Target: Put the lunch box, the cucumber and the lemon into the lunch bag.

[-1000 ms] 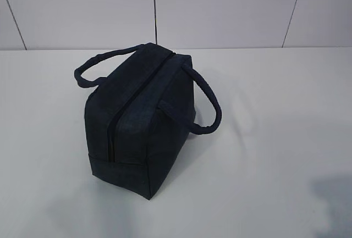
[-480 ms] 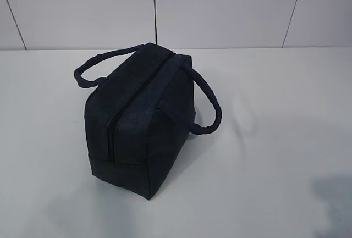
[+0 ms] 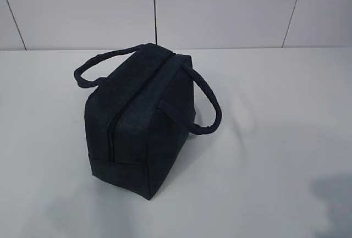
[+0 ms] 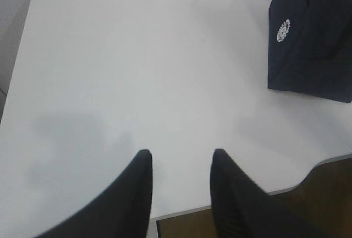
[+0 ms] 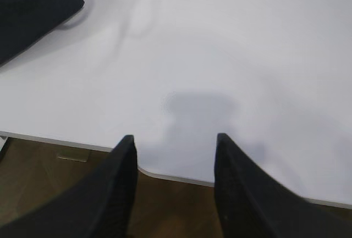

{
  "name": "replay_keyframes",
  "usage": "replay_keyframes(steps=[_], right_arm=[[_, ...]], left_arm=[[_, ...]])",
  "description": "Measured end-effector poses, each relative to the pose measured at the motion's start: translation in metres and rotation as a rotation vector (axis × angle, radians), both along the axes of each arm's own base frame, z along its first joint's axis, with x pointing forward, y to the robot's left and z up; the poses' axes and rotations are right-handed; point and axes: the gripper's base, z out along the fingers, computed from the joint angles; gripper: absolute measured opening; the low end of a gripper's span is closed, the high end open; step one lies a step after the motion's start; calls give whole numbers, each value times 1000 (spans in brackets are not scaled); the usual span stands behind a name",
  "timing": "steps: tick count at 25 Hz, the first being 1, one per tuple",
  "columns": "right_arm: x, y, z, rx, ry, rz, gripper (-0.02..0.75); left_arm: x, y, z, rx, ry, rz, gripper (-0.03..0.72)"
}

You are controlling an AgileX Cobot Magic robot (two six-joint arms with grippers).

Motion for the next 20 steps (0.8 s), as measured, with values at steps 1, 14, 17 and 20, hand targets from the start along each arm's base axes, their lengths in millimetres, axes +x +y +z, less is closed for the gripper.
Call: replay_keyframes(steps=[1,14,17,20], right_arm=[[0,0,0,0,0,0,347],[0,0,0,0,0,0,347],[0,0,0,0,0,0,347],[0,0,0,0,0,0,347]], left_arm=[[0,0,0,0,0,0,239],[0,0,0,0,0,0,239],[0,0,0,0,0,0,239],[0,0,0,0,0,0,239]])
